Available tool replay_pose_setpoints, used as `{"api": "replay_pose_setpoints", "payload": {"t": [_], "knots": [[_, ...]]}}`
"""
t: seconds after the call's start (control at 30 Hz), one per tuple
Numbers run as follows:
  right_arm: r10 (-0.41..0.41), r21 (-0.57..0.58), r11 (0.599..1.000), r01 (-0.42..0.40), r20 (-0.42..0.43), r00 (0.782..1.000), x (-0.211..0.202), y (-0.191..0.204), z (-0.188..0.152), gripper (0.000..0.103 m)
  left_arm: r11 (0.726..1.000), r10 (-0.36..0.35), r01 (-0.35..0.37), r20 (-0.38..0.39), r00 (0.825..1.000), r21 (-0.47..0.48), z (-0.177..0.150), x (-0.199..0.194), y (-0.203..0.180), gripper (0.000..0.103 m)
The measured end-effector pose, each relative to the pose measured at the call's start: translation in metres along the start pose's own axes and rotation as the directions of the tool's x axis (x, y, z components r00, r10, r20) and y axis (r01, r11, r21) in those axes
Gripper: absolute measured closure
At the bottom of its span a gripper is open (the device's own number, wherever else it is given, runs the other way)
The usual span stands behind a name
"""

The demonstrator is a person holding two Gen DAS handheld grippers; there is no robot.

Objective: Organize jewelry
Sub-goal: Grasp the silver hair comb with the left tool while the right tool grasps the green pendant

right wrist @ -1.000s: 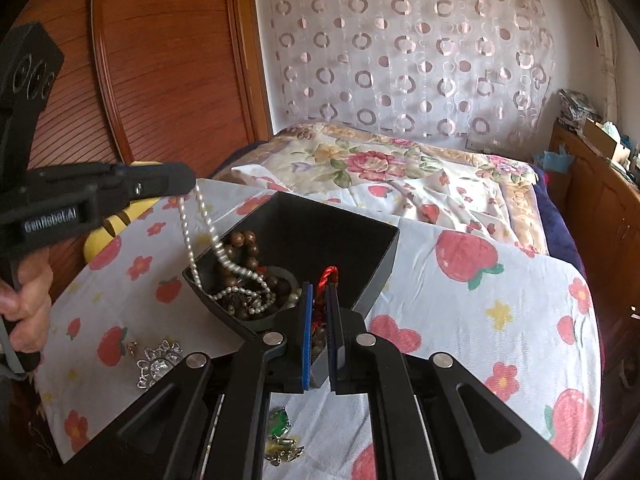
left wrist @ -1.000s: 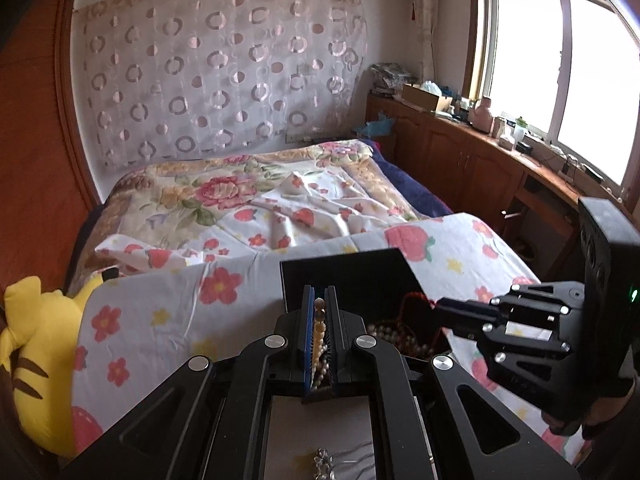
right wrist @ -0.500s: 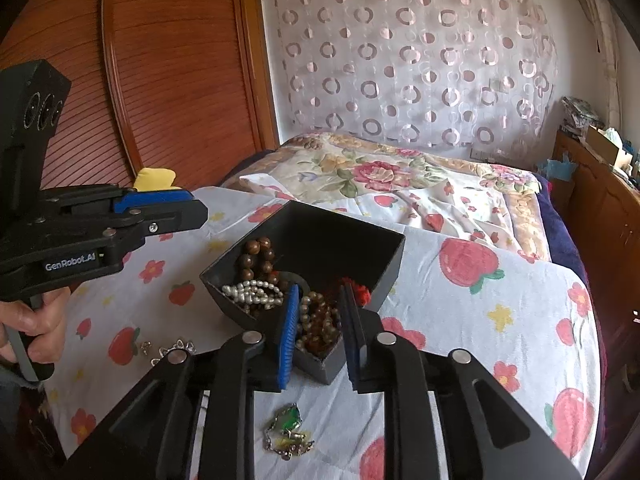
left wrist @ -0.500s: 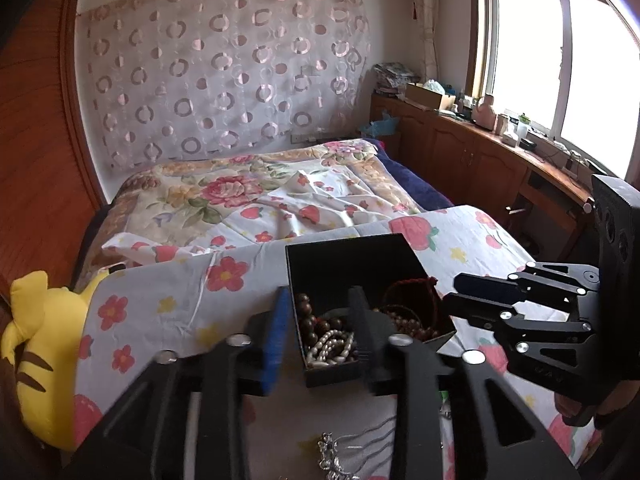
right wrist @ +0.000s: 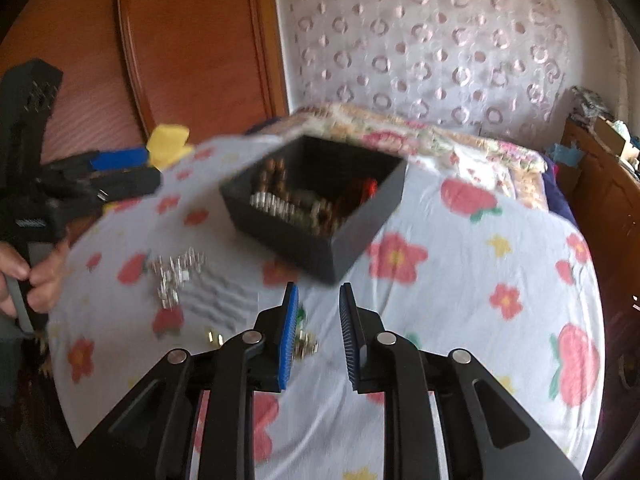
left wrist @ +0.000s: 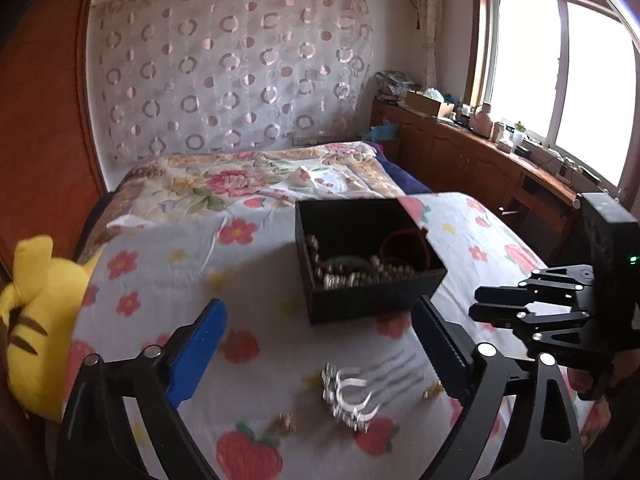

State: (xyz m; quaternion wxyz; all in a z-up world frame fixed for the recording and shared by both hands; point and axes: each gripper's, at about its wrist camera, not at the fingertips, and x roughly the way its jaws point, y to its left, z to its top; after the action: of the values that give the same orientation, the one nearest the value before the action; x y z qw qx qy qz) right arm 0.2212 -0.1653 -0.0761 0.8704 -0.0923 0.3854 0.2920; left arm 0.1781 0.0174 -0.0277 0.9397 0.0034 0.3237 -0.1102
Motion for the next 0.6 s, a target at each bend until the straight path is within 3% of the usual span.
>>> {"api": "replay_pose_setpoints", "payload": {"t": [0.27,0.53,0.6], "knots": [[0.016,-0.013,1.0,-0.017,-0.072,0.997,0.024,0.013,-0.006,0.08,0.999,0.013,-0.015,-0.053,0.999,-0.042,-0.042,-0.002,0.017,0.012],[-0.043,-0.064,0.997,0.036,-0.106,0.993,0.034,0.024,-0.003,0.08,0.998,0.011,-0.015,-0.081,0.997,-0.056,-0.06,-0.004,0.026,0.012],[-0.057,-0.077,0.996,0.05,-0.1,0.993,0.034,0.026,-0.003,0.085,0.999,0.009,-0.013,-0.085,0.996,-0.048,-0.061,-0.004,0.024,0.012]]}}
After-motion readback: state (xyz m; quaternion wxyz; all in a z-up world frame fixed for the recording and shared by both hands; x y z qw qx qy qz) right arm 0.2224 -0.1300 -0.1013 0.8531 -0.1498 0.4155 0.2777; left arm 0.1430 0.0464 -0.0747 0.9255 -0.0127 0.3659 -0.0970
